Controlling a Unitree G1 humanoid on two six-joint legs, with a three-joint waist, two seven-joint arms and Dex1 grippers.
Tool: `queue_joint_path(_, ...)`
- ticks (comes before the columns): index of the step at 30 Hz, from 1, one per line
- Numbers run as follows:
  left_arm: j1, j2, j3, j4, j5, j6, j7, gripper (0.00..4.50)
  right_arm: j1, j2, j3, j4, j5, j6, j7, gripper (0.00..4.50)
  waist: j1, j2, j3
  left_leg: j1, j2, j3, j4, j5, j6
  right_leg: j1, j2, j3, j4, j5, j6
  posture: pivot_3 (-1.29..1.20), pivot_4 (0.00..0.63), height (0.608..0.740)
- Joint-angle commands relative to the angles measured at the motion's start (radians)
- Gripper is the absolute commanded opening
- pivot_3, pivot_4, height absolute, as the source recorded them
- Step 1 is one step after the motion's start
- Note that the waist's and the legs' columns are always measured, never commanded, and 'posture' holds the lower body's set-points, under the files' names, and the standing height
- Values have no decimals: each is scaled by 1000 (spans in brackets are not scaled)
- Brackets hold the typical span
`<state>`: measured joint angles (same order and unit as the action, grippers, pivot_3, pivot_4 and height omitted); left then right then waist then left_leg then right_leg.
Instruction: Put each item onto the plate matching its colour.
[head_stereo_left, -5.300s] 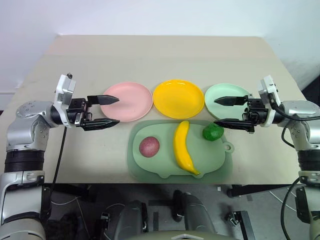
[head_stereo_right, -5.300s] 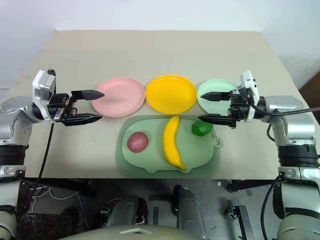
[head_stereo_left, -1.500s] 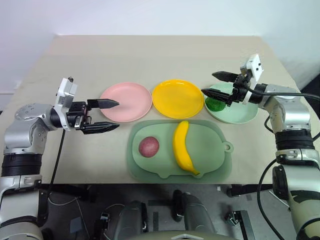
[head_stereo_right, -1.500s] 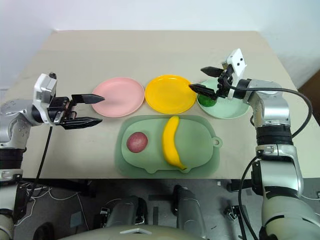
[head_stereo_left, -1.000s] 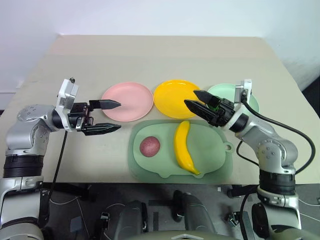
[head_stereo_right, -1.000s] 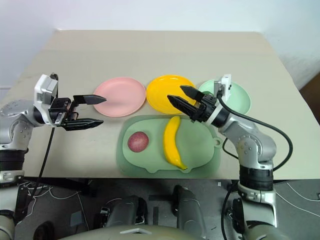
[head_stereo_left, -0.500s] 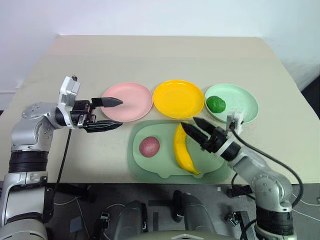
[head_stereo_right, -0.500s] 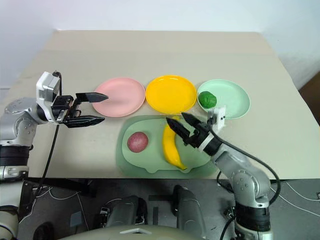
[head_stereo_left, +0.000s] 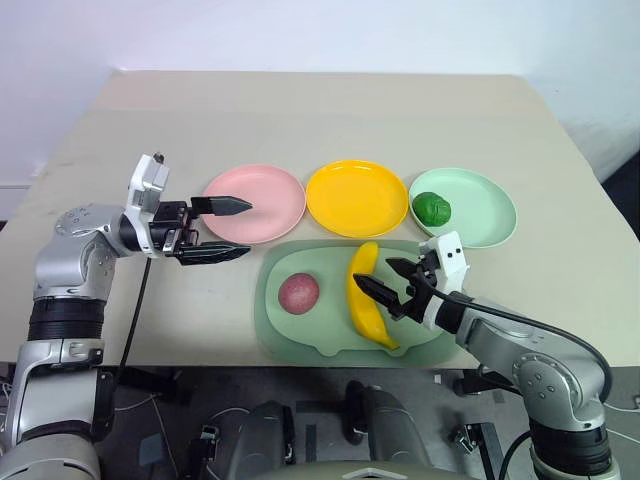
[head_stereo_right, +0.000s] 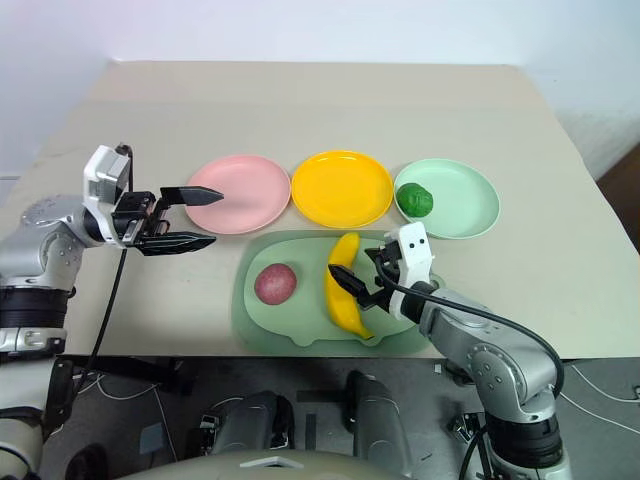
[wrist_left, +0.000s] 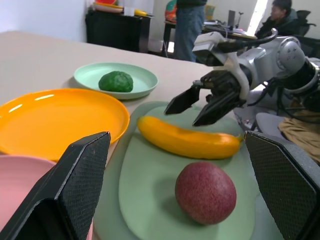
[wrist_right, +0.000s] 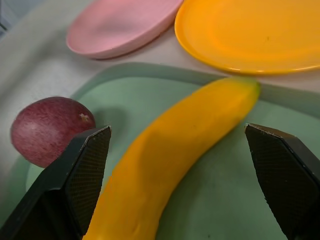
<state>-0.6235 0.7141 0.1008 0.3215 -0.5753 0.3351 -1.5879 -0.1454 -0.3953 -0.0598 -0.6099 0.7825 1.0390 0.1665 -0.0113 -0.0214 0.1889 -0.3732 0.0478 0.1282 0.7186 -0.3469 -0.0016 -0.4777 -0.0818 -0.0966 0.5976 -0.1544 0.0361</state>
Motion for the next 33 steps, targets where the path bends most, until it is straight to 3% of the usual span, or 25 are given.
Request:
queue_joint_path(1,-11,12,14,-18,-1,-7,0,4500,-32,43,-9,-26,27,29,-44,4477,0,0,0,0,0,0,0,0,0,0,0,0,0,0,0,0,150,704)
queue_joint_path(9,2,25,18,-39,-6,9,7,4500,-31,91,9,-20,37,78,-80,4477,0,0,0,0,0,0,0,0,0,0,0,0,0,0,0,0,150,704)
queue_joint_path(21,3,36,18,-57,-10,23,13,4500,-58,34,120,7,-92,114,-77,4477,0,0,0,0,0,0,0,0,0,0,0,0,0,0,0,0,150,704)
queue_joint_path(24,7,39,21,-62,-9,24,16,4500,-67,-11,164,13,-140,103,-56,3943,0,0,0,0,0,0,0,0,0,0,0,0,0,0,0,0,150,704)
queue_joint_path(30,3,40,23,-60,-12,26,18,4500,-66,-3,159,20,-135,87,-24,2127,1,-5,-3,0,0,-1,0,-2,3,1,0,0,0,0,0,0,150,704)
queue_joint_path(33,4,40,23,-59,-12,27,18,4500,-65,0,148,4,-106,91,10,1859,1,-6,-3,0,0,-1,0,-2,3,1,0,0,0,0,0,0,150,704)
